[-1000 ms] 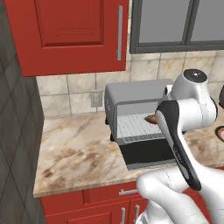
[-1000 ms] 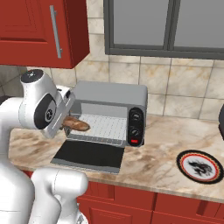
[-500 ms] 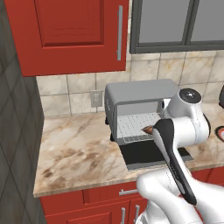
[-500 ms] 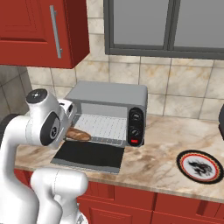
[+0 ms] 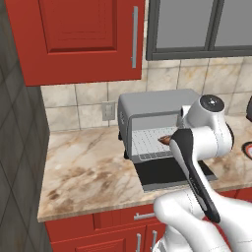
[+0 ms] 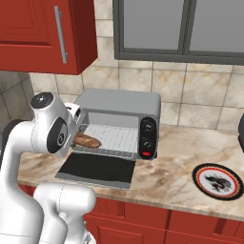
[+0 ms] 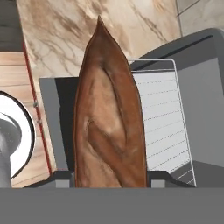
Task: Pull the toaster oven rack outwards. Pick up the baguette from the plate and place it on the toaster oven rack. Close the toaster oven door fully and set the temperature to the lowest setting.
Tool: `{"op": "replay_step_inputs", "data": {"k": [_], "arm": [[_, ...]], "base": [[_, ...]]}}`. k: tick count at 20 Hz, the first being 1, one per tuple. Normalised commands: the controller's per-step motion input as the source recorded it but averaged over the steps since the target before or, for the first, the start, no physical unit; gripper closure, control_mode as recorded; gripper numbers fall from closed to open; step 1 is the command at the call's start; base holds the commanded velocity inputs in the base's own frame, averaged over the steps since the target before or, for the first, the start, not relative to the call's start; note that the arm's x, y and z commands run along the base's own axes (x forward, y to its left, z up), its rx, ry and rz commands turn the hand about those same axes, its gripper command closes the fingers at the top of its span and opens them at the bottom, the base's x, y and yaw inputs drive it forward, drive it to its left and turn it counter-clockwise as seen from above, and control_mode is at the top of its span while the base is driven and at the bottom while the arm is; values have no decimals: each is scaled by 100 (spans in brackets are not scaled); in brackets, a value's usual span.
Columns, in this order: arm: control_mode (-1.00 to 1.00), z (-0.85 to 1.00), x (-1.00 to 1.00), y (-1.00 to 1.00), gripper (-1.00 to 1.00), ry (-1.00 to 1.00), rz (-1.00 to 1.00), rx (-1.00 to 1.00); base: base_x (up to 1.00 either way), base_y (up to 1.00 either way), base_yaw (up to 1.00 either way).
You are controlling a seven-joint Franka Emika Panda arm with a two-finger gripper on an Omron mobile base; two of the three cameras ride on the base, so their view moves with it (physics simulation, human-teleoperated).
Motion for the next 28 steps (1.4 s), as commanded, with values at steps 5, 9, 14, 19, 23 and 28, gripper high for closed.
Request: {"op": "replay_step_inputs", "data": {"k": [5,9,14,19,23,28], "arm": [[-100,0,26,0,100,4,0,0],[-100,-17,0,0,100,0,0,0],[-100,-30,0,0,100,0,0,0],[-100,-25,9,0,100,0,0,-1],[-100,-8,14,0,100,0,0,0],[-100,0,24,0,100,0,0,0]], "base": [[0,0,0],[0,0,0],[0,0,0],[0,0,0],[0,0,0],[0,0,0]]}}
